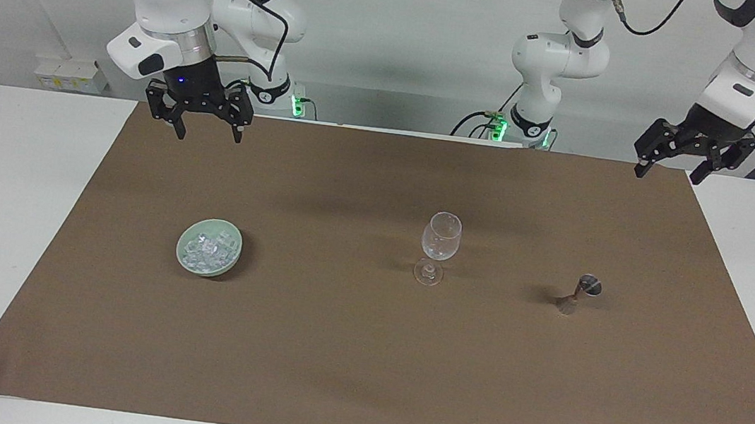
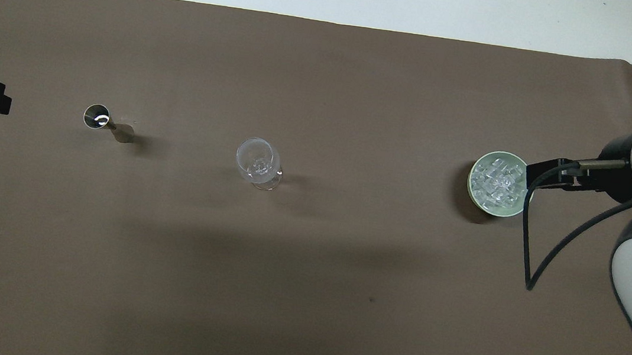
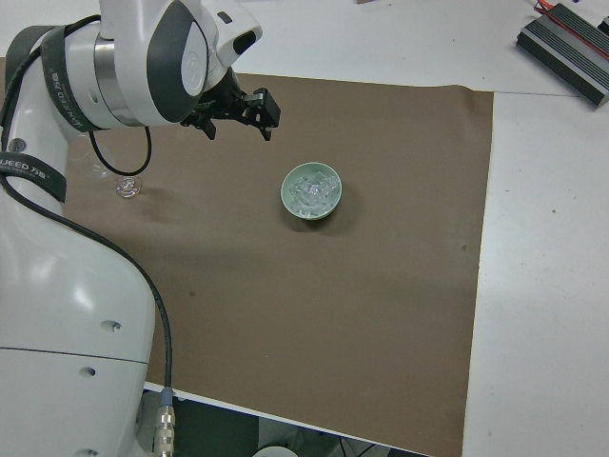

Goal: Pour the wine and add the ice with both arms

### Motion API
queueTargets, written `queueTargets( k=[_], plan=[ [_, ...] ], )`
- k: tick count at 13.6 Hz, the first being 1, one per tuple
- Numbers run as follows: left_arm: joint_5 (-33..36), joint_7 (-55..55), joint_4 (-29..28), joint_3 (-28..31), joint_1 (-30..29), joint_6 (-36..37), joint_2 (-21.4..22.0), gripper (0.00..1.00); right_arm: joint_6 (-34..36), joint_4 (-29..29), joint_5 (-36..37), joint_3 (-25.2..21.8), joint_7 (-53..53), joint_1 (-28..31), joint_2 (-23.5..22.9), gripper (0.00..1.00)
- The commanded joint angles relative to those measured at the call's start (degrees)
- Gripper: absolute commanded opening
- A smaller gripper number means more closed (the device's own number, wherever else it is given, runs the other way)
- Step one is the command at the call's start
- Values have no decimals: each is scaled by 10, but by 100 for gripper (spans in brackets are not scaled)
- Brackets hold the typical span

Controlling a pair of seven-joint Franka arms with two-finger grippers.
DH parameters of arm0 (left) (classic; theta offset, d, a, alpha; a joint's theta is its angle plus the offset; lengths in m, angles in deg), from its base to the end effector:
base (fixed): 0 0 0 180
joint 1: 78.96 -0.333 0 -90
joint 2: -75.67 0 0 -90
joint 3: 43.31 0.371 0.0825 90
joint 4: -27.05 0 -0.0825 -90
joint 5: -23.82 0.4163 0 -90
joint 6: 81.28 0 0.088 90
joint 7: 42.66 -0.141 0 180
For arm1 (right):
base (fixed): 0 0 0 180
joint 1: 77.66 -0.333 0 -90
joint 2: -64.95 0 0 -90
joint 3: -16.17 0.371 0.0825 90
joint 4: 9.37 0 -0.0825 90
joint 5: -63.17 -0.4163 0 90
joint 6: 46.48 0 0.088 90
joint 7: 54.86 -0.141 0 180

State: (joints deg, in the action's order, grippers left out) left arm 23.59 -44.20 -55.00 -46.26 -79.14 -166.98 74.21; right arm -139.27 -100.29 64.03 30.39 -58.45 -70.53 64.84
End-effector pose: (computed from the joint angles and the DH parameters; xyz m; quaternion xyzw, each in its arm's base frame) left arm 0.5889 -0.0286 0.6933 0.9991 -0.0378 0.0191 0.0029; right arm 0.5889 0.0710 0.6407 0.9994 0.0308 0.0160 0.0058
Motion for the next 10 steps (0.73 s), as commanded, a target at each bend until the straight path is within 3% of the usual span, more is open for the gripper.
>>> queueTargets(
  k=[1, 10],
  plan=[
    [8, 0, 2, 4, 3, -4, 1, 100, -8, -3, -12, 4, 16, 12, 4, 100],
    [5, -6, 1, 5, -2, -1, 3, 100, -8, -3, -12, 4, 16, 11, 4, 100]
  ],
)
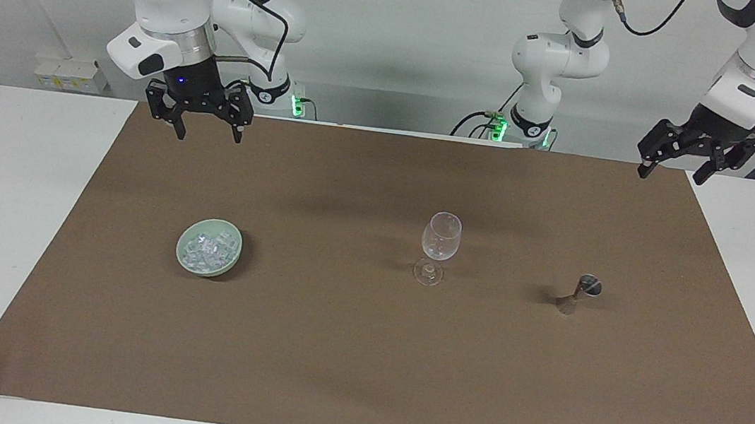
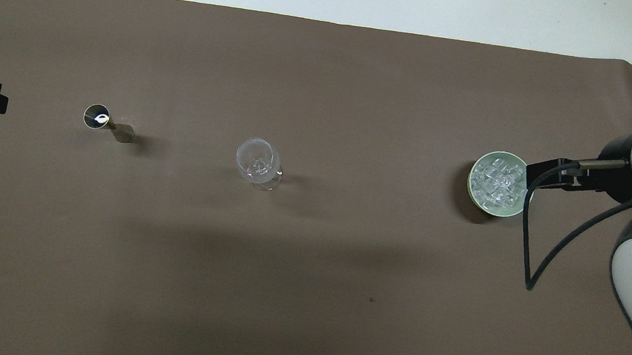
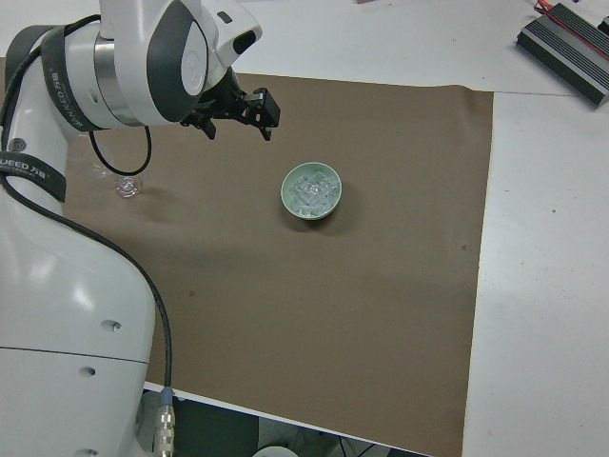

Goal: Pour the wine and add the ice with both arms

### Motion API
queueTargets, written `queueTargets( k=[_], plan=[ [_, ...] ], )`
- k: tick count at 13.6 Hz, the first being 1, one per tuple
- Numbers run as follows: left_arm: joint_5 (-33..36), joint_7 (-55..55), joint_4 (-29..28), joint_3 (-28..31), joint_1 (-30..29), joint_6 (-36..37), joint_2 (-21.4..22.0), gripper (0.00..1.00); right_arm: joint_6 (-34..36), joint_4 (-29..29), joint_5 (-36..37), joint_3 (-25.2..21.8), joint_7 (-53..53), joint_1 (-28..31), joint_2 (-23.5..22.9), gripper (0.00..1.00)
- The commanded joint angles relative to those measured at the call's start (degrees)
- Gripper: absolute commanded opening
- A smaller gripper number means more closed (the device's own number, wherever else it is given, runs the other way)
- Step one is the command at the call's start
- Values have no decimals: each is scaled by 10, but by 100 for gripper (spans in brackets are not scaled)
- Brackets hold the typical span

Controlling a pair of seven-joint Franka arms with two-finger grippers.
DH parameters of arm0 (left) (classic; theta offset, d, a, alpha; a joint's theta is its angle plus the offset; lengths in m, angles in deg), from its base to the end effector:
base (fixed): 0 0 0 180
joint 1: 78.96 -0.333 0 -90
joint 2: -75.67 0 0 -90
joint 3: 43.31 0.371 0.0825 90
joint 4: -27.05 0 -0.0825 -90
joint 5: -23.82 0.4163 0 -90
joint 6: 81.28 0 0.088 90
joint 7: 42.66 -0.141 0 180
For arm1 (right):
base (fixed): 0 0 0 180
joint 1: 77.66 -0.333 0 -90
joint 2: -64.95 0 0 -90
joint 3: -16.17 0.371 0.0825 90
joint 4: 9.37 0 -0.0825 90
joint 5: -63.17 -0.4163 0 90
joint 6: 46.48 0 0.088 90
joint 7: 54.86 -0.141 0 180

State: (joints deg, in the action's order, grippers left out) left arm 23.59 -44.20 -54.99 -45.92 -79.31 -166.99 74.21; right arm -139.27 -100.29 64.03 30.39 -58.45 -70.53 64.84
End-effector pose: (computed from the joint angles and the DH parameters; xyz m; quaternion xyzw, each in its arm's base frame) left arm 0.5891 -0.0234 0.6934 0.9993 -0.0333 0.0193 0.0027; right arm 0.5889 0.0710 0.6407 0.9994 0.0308 0.0160 0.0058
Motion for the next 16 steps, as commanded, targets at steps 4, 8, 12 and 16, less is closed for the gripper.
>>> queueTargets(
  k=[4, 8, 12, 16],
  plan=[
    [5, -10, 0, 5, -2, 5, 4, 100, -8, -3, -12, 4, 16, 12, 4, 100],
    [-11, -124, -4, 9, -31, -13, -4, 100, -8, -4, -12, 4, 16, 12, 4, 100],
    [-91, -320, -7, 9, -105, -56, -49, 100, -8, -3, -12, 4, 16, 12, 4, 100],
    [-209, -511, -7, 8, -168, -61, -110, 100, -8, -3, -12, 4, 16, 12, 4, 100]
  ],
)
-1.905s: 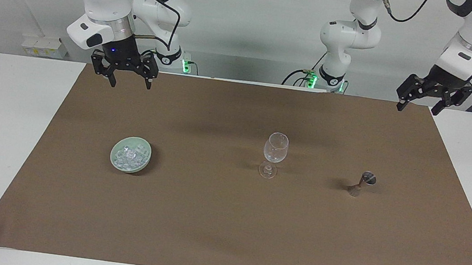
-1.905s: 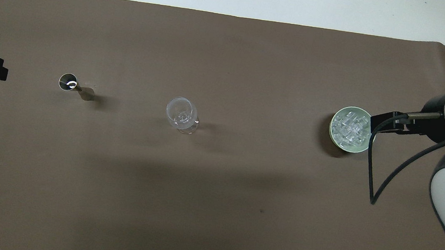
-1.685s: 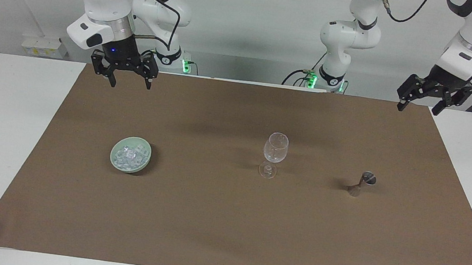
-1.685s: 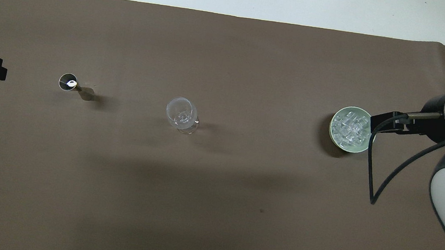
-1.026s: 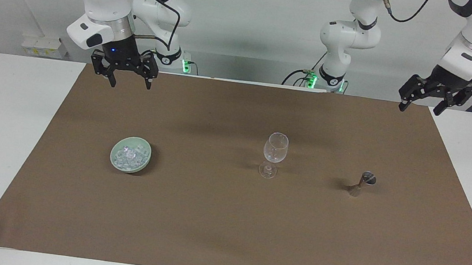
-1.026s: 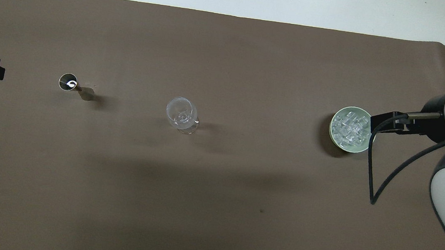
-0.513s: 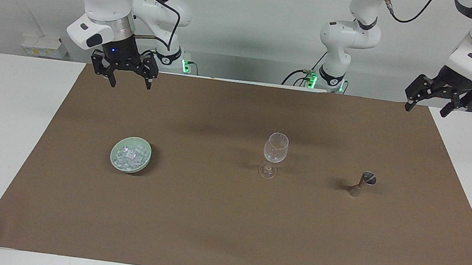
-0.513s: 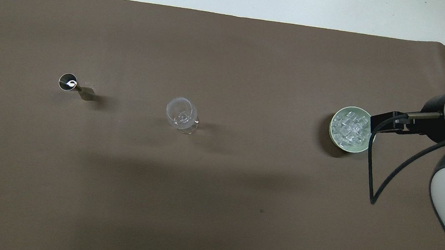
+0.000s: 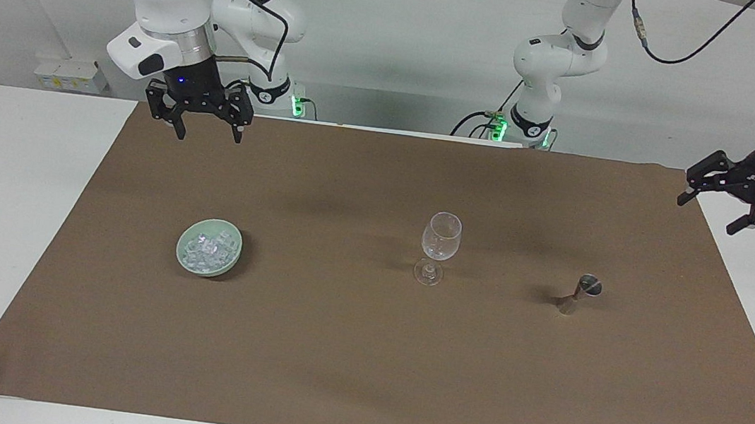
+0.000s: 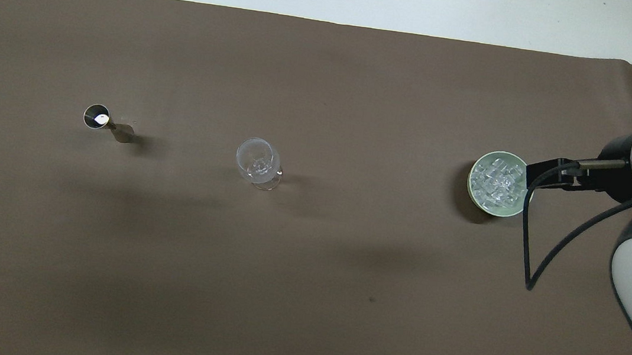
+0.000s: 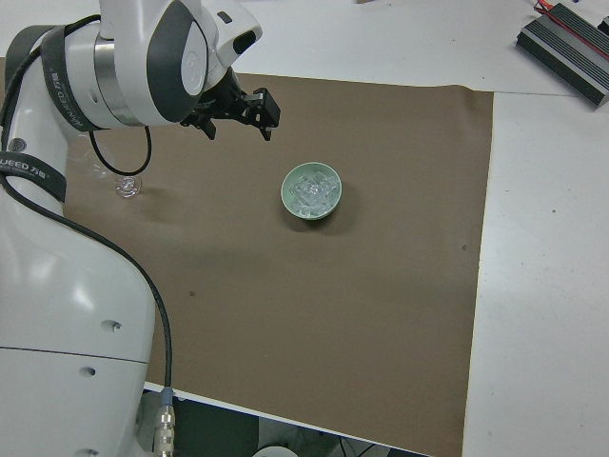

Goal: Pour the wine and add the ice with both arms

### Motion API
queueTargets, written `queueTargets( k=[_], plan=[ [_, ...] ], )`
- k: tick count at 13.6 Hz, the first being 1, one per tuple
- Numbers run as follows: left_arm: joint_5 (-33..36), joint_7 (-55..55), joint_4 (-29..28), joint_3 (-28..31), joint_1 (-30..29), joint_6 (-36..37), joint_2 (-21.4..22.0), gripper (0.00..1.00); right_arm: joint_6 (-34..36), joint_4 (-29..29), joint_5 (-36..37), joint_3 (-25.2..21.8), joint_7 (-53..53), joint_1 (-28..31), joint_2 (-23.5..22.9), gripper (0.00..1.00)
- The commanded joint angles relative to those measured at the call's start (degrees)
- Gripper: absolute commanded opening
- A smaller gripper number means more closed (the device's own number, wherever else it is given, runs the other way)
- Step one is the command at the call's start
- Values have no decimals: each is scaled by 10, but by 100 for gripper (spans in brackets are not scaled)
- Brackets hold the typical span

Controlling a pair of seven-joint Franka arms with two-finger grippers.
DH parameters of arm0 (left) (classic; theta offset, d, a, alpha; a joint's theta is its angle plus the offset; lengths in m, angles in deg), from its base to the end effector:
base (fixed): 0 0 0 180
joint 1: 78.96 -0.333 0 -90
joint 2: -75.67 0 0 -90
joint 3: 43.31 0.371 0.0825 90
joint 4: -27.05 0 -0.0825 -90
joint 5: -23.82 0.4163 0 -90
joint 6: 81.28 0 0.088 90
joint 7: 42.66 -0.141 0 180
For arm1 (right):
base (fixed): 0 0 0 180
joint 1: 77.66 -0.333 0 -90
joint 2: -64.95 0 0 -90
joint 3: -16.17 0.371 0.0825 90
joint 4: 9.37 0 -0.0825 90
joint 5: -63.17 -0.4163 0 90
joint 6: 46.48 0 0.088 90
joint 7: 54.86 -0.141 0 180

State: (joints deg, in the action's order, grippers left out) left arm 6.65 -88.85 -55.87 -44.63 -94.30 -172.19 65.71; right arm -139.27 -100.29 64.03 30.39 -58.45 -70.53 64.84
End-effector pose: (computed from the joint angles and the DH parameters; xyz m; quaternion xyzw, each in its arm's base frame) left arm 0.6391 0.1185 0.6081 0.9511 -0.2690 0.0612 0.1393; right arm 0.5889 0.0710 0.6407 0.9994 0.0308 0.0160 0.0058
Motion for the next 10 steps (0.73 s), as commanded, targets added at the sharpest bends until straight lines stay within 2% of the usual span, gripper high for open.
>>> queueTargets(
  k=[1, 5, 7, 9, 10],
  plan=[
    [-65, -92, 2, -4, -26, -9, -38, 100, -8, -3, -12, 4, 16, 12, 4, 100],
    [-167, -244, 2, -5, -65, -2, -87, 100, -8, -3, -12, 4, 16, 12, 4, 100],
    [-191, -270, -10, -7, -73, 16, -106, 100, -8, -3, -12, 4, 16, 12, 4, 100],
    [-251, -324, -10, -8, -90, 30, -149, 100, -8, -3, -12, 4, 16, 11, 4, 100],
    [-260, -344, -12, -9, -93, 35, -161, 100, -8, -3, -12, 4, 16, 12, 4, 100]
  ],
)
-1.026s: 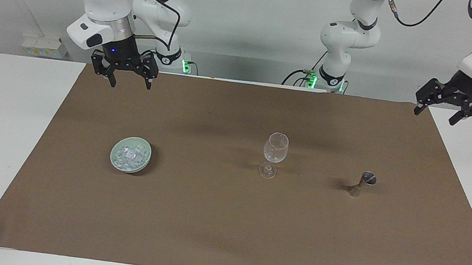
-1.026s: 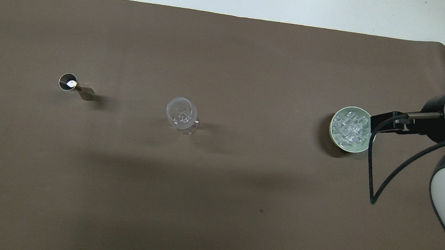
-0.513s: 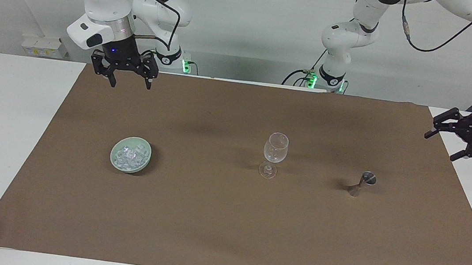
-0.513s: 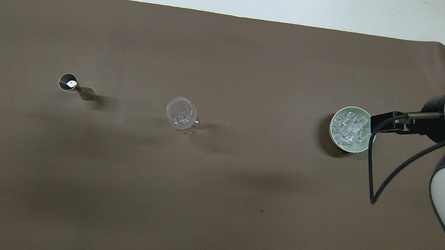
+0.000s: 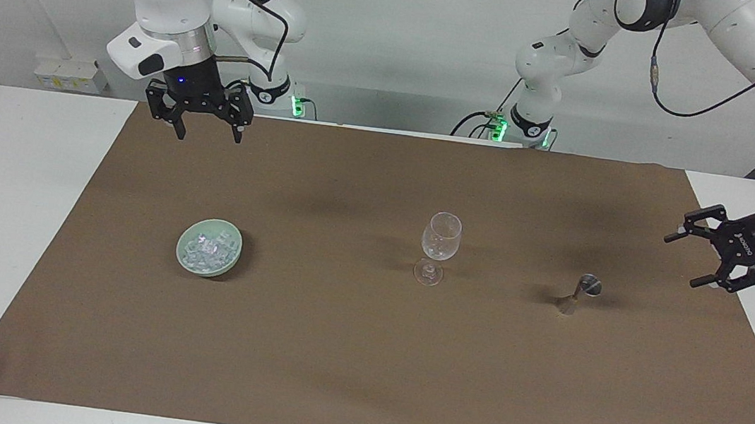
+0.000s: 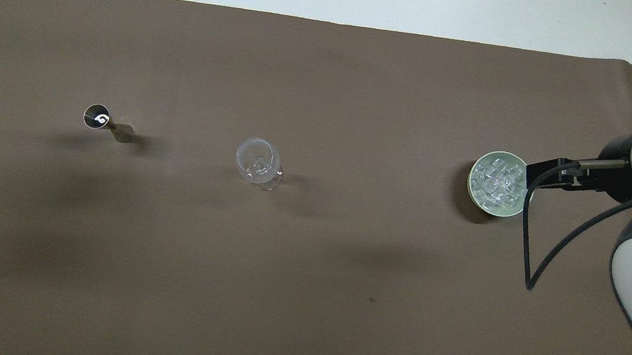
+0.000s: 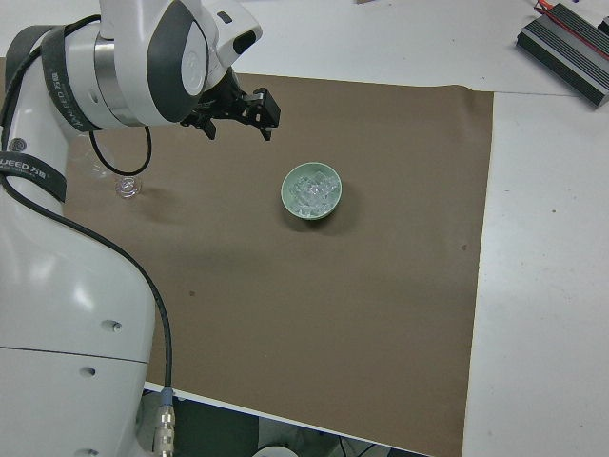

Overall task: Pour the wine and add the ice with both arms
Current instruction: 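Reach the left gripper to the small metal jigger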

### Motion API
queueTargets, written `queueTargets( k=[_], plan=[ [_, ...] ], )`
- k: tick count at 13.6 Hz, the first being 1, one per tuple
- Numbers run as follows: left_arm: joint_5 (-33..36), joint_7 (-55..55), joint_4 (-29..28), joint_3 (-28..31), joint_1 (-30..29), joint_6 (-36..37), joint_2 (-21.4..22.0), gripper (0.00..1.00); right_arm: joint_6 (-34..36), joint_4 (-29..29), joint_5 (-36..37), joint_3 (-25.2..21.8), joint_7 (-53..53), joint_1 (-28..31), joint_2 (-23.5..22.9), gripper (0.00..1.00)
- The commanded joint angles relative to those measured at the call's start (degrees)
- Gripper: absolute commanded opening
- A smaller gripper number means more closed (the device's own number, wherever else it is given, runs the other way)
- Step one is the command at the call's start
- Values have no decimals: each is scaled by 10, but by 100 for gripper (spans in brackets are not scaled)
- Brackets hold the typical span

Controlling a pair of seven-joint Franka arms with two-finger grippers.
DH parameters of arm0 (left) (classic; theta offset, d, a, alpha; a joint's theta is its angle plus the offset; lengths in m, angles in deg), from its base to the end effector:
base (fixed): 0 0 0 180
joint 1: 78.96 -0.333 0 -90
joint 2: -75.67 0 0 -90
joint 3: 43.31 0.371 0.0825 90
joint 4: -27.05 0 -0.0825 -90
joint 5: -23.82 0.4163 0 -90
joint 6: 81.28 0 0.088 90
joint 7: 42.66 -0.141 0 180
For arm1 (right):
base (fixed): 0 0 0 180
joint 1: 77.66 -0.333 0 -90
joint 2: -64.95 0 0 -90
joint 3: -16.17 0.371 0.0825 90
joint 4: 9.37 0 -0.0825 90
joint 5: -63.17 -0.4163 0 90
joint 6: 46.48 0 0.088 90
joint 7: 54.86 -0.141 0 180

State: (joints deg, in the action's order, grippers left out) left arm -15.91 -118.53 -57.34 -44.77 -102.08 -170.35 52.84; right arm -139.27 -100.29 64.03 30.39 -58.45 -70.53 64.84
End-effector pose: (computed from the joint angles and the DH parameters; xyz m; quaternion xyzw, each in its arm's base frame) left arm 0.6754 0.1732 0.4695 0.8472 -0.3794 0.1588 0.3363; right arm 0.5889 0.0710 0.6407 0.9994 0.0308 0.0160 0.0058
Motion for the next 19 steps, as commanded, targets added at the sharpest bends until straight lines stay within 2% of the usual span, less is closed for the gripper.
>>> queueTargets(
  k=[1, 4, 10, 13, 16, 19],
  plan=[
    [-39, -55, 2, -8, -15, 24, -42, 100, -8, -3, -12, 4, 16, 11, 4, 100],
    [-85, -108, 2, -8, -18, 47, -75, 100, -8, -3, -12, 4, 16, 12, 4, 100],
    [-98, -270, 0, -12, -33, 89, -131, 100, -8, -3, -12, 4, 16, 12, 4, 100],
    [-137, -330, 1, -13, -35, 94, -175, 100, -8, -4, -12, 4, 16, 11, 4, 100],
    [-209, -384, 1, -14, -36, 101, -212, 100, -8, -3, -12, 4, 16, 11, 4, 100],
    [-242, -435, -5, -14, -37, 100, -219, 100, -8, -3, -12, 4, 16, 11, 4, 100]
  ],
)
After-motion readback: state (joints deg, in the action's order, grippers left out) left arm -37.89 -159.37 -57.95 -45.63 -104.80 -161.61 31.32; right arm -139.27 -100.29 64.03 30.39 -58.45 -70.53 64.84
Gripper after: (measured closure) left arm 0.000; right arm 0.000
